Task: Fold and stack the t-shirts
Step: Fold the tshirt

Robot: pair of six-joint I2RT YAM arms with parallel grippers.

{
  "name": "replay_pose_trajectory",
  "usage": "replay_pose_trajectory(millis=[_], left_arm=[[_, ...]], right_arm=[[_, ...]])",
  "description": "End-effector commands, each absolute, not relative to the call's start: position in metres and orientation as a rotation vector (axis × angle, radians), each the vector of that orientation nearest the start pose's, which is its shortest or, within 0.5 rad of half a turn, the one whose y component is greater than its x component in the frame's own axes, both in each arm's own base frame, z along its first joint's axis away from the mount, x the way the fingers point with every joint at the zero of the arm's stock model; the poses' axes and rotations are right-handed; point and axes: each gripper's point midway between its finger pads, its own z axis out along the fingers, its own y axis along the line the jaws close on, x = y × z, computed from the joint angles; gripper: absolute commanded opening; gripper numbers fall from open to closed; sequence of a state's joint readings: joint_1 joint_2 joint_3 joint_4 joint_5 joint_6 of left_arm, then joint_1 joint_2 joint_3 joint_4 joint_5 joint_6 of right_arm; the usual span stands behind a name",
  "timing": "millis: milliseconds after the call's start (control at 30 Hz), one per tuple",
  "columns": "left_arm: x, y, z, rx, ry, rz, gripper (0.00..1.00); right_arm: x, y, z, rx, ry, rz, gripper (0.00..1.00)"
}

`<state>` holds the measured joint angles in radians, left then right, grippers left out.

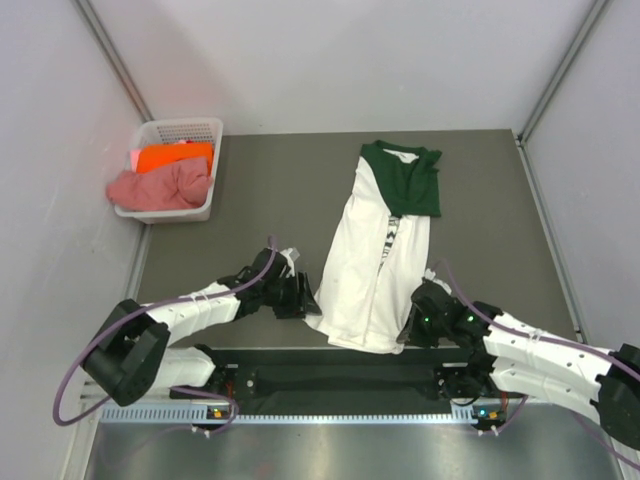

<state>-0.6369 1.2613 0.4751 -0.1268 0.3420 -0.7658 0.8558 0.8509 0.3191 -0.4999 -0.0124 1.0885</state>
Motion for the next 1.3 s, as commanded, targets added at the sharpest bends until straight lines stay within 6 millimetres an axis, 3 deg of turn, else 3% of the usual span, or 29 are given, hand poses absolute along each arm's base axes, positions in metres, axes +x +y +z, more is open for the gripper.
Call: replay_pose_trajectory(millis=[0,67,133,200,300,400,467,567,633,767,867,900,967,1267], left_arm=[[0.176,-0.235,0.039,-0.008,2.676,-0.917,0.58],[0.175,-0.231,0.036,0.000,2.694,-0.864,0.58],[0.177,-0.229,0.034,0.003,2.695,-0.829,0.57],[0.176,-0.230,0.033,0.012,2.702,-0.820,0.49],[0.174,-0.228,0.025,0.031,2.731,-0.766,0.50],[0.176,-0.219,0.018,0.041,2.751,-0.674,0.64],[0.178,-0.218,0.021,0.042,2.739,-0.661,0.79],[0.180,-0.219,0.023,0.051,2.732,-0.665,0.81],[0.176,-0.226,0.023,0.070,2.747,-0.718,0.75],[0.167,-0.234,0.014,0.077,2.782,-0.788,0.51],[0.160,-0.243,0.015,0.084,2.767,-0.860,0.28],[0.159,-0.247,0.017,0.085,2.757,-0.888,0.11],[0.157,-0.250,0.021,0.065,2.748,-0.909,0.00],[0.158,-0.263,0.063,0.062,2.681,-1.047,0.00]], right_arm=[[0.101,0.168,0.022,0.318,2.750,0.573,0.08],[0.102,0.164,0.027,0.320,2.734,0.555,0.02],[0.103,0.162,0.030,0.316,2.724,0.553,0.01],[0.102,0.162,0.030,0.317,2.725,0.554,0.01],[0.101,0.162,0.029,0.310,2.731,0.555,0.00],[0.101,0.162,0.027,0.306,2.732,0.559,0.00],[0.102,0.164,0.026,0.304,2.732,0.564,0.00],[0.102,0.165,0.024,0.303,2.736,0.564,0.00],[0.101,0.166,0.023,0.300,2.740,0.566,0.00],[0.103,0.167,0.025,0.292,2.738,0.564,0.00],[0.104,0.165,0.028,0.292,2.728,0.560,0.00],[0.104,0.166,0.030,0.292,2.725,0.562,0.00],[0.104,0.164,0.031,0.289,2.721,0.559,0.00],[0.121,0.160,0.065,0.293,2.600,0.565,0.00]])
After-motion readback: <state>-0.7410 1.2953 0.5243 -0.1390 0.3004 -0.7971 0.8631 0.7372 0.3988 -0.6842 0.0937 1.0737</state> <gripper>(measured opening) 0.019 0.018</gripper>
